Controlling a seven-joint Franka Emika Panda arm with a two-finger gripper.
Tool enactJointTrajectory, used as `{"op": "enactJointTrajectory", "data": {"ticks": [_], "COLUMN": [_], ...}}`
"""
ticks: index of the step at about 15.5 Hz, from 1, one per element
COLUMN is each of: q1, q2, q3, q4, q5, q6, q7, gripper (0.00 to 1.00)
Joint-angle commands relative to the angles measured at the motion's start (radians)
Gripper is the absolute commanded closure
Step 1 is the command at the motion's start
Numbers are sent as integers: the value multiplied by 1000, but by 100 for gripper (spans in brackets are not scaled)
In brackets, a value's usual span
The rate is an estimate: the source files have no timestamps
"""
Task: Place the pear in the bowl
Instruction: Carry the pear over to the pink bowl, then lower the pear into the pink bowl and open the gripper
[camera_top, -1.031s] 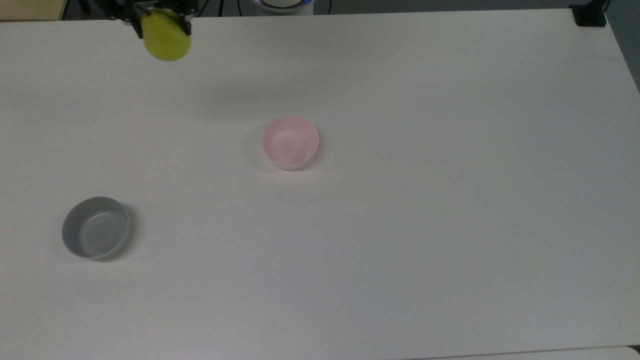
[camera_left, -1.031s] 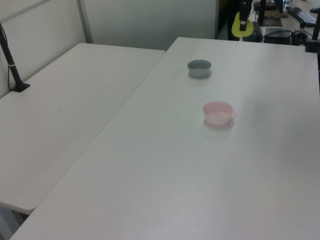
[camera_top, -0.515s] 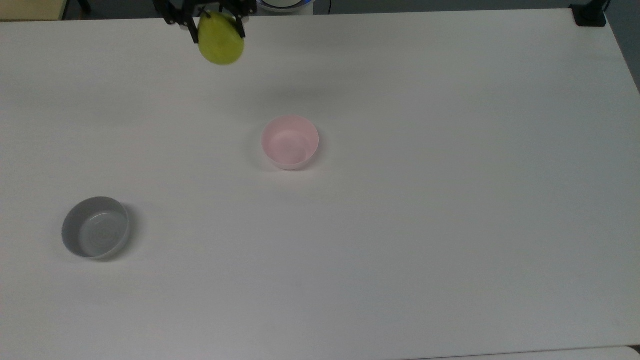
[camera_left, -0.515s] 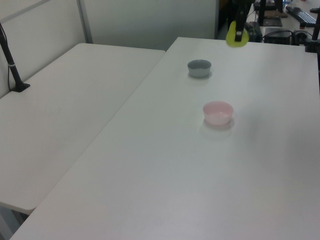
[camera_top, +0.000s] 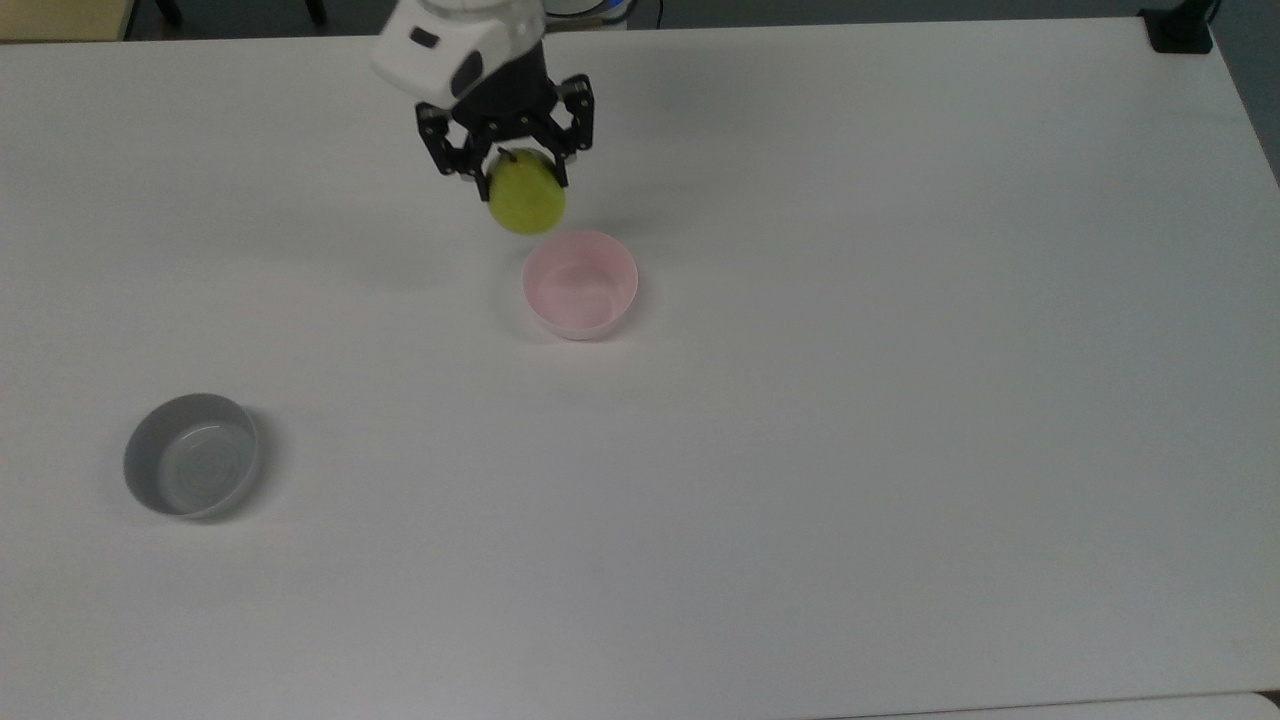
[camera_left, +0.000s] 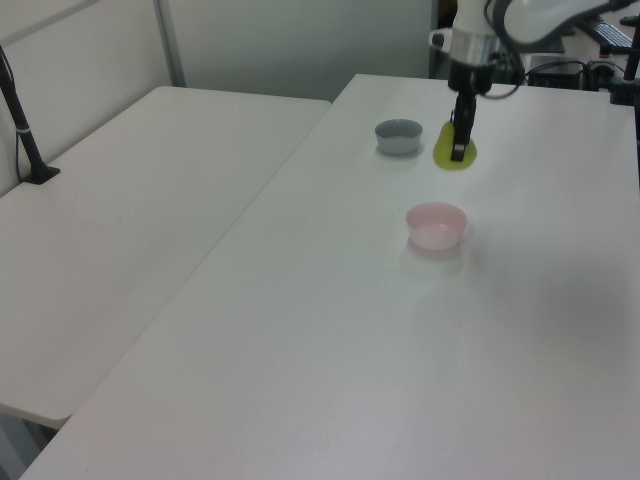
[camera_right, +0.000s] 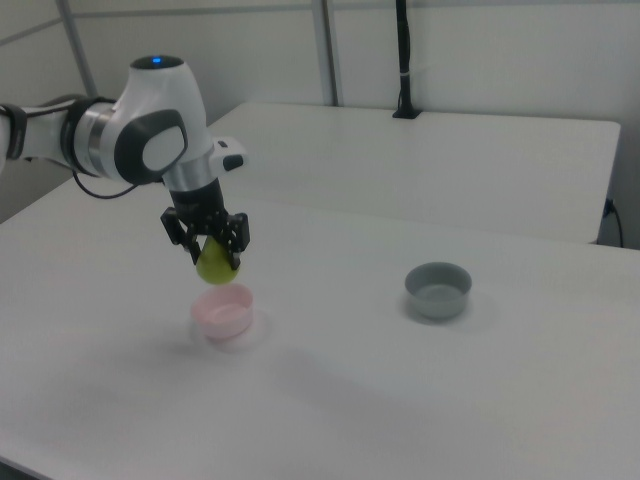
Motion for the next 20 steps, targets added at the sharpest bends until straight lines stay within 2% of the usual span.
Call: {"op": "enactJointTrajectory", "data": {"ticks": [1,5,11,12,13,14,15,16,20], "q1": [39,60,64,64,62,62,61,59,48], "q2": [66,136,184,190,196,199,196,193,172], "q3": [-3,-3,5,18,22,22,22,22,22], "q4": [-35,-39,-39,-38,-36,-36,-35,-35,-21], "q5": [11,11,11,5,2,2,2,2,2], "q6": [113,183,225,230,228,226,217,213,190], "q7": [35,36,62,93,110,113,113,115,118], "gripper": [83,83,81,76,63,43,27,0,0]}}
